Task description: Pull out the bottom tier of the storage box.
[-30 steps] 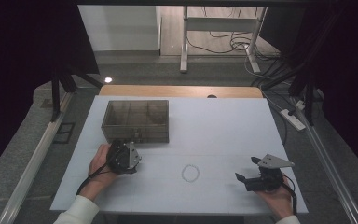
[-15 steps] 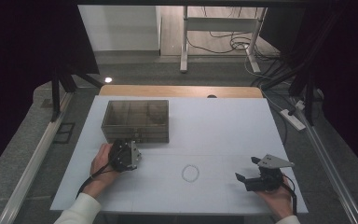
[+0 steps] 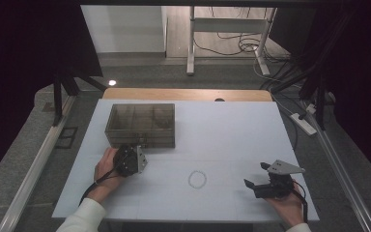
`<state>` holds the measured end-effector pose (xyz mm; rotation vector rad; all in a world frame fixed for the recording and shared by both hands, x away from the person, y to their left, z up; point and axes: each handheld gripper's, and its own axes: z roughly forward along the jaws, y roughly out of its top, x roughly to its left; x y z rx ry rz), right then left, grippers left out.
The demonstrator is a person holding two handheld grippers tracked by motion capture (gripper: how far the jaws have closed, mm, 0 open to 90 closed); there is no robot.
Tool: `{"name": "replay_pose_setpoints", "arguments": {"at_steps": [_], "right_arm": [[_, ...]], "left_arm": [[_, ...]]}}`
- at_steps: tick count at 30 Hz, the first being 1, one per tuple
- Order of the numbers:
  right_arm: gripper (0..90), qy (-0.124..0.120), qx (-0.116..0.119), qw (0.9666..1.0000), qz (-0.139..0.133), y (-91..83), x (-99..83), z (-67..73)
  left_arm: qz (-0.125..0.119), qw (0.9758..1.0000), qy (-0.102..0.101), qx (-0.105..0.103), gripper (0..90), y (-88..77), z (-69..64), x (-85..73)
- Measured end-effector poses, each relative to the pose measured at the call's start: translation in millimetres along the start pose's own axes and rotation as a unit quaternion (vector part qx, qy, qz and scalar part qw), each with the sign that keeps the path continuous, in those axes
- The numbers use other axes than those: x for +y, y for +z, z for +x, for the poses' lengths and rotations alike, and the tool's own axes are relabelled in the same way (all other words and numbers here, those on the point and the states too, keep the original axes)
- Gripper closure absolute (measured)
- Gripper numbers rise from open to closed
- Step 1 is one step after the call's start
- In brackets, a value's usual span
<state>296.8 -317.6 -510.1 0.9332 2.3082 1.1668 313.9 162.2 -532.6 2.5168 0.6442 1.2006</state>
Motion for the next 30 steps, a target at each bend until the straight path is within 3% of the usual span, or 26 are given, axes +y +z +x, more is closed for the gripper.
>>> {"name": "replay_pose_setpoints", "arguments": {"at_steps": [30], "right_arm": [[8.0,0.001,-0.004,1.0,0.0,0.4,-0.1,-0.1]], "left_arm": [[0.007,0.9995,0.029,0.013,51.8,11.5,-5.2,2.7]]}}
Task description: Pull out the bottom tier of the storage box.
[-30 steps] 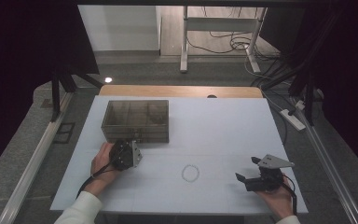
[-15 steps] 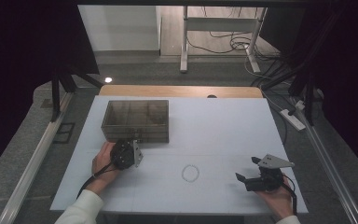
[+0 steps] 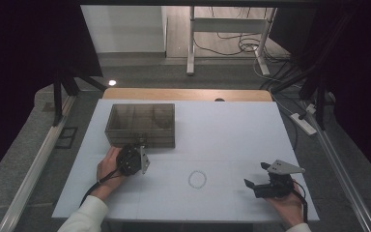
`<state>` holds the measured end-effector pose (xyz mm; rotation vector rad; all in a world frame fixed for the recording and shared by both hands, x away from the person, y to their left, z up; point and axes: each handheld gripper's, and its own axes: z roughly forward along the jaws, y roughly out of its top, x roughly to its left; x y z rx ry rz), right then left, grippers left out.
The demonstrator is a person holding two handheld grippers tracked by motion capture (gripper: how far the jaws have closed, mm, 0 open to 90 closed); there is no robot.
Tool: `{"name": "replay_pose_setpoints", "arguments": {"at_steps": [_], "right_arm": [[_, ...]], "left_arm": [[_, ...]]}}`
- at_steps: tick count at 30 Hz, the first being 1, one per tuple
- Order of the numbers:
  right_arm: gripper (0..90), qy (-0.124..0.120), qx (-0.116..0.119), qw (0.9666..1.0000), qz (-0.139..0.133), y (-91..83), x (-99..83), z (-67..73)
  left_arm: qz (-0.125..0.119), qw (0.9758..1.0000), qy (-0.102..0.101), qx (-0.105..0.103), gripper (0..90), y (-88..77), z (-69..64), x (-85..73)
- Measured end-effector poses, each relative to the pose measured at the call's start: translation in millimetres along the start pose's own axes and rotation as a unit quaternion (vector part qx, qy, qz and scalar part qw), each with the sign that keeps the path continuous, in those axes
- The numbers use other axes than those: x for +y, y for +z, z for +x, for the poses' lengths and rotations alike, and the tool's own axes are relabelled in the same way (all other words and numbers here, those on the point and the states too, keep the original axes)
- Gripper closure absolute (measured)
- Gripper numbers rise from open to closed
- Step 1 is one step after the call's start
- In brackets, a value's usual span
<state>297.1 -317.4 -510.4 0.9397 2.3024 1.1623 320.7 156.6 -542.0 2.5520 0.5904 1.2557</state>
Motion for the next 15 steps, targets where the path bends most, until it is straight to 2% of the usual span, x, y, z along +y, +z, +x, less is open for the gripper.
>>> {"name": "replay_pose_setpoints", "arguments": {"at_steps": [4,15], "right_arm": [[8.0,0.0,0.0,1.0,0.001,-0.5,0.2,-0.2],[8.0,0.001,0.0,1.0,0.0,0.1,0.0,0.0]], "left_arm": [[0.004,0.9999,0.014,0.002,52.2,1.0,-2.4,0.7],[0.005,0.9997,0.02,0.009,53.2,3.6,-4.5,1.8]]}}
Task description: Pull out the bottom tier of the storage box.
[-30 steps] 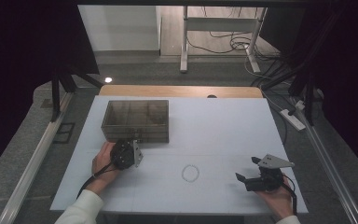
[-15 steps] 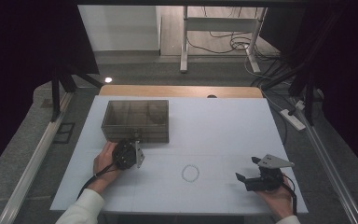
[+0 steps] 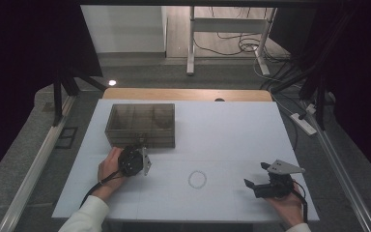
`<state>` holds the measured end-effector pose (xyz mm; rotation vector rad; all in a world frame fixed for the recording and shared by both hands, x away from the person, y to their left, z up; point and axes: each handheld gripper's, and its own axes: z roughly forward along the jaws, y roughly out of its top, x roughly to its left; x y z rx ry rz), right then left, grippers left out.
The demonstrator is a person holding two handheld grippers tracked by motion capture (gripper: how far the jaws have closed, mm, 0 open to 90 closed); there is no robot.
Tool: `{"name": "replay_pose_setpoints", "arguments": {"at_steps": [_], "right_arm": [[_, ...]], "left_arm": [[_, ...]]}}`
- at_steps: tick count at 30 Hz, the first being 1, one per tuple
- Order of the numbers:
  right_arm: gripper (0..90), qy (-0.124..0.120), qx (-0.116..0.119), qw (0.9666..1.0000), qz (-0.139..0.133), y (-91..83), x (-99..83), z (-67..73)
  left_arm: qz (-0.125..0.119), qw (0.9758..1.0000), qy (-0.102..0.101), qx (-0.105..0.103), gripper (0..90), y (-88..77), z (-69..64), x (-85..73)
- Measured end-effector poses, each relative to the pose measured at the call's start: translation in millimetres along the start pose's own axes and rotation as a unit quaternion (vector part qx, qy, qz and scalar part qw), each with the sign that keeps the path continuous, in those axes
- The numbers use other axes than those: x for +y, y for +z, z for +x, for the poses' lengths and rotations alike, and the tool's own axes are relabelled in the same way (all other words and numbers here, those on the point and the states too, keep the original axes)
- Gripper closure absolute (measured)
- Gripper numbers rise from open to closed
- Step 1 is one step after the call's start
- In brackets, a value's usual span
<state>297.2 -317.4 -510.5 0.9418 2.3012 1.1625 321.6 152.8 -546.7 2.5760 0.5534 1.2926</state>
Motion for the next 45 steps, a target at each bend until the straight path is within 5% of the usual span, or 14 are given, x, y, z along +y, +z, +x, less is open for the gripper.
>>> {"name": "replay_pose_setpoints", "arguments": {"at_steps": [45], "right_arm": [[8.0,0.001,-0.001,1.0,0.003,0.7,-0.2,0.2]], "left_arm": [[0.007,0.9987,0.018,0.048,63.2,9.1,-7.7,2.3]]}}
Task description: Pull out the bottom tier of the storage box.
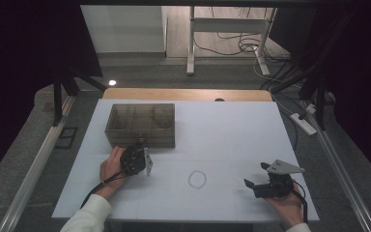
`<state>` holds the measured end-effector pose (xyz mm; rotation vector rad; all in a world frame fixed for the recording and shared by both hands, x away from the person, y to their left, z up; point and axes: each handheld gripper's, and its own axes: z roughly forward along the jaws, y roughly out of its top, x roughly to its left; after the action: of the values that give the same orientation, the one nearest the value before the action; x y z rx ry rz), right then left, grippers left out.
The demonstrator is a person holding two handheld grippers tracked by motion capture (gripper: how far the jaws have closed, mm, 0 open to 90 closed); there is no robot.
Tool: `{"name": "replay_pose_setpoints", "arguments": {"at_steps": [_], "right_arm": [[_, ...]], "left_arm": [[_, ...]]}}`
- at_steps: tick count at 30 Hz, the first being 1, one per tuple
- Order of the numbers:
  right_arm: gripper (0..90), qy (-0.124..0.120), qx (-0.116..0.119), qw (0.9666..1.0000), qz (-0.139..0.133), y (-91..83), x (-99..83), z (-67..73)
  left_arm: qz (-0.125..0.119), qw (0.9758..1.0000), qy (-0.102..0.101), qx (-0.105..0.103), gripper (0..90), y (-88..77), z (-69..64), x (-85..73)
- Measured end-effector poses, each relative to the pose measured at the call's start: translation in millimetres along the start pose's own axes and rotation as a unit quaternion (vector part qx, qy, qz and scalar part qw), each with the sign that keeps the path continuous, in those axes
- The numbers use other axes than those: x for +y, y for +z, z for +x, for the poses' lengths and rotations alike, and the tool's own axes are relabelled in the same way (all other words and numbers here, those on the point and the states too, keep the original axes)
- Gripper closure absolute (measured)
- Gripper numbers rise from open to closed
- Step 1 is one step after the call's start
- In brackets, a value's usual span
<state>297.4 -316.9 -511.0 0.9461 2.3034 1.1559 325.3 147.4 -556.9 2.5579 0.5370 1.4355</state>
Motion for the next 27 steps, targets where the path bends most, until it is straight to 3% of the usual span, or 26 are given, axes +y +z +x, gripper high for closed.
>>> {"name": "replay_pose_setpoints", "arguments": {"at_steps": [4,20,27], "right_arm": [[8.0,0.0,0.0,1.0,0.0,-0.4,0.0,-0.2],[8.0,0.0,0.0,1.0,0.002,-0.9,0.0,-0.7],[8.0,0.001,-0.003,1.0,-0.001,-1.3,0.0,-0.7]], "left_arm": [[0.007,0.9998,0.013,0.01,63.0,1.3,-3.9,1.3],[0.003,0.999,0.017,0.04,63.0,2.2,-7.7,-3.3],[0.002,0.9989,0.021,0.042,64.8,3.7,-9.4,-4.3]]}}
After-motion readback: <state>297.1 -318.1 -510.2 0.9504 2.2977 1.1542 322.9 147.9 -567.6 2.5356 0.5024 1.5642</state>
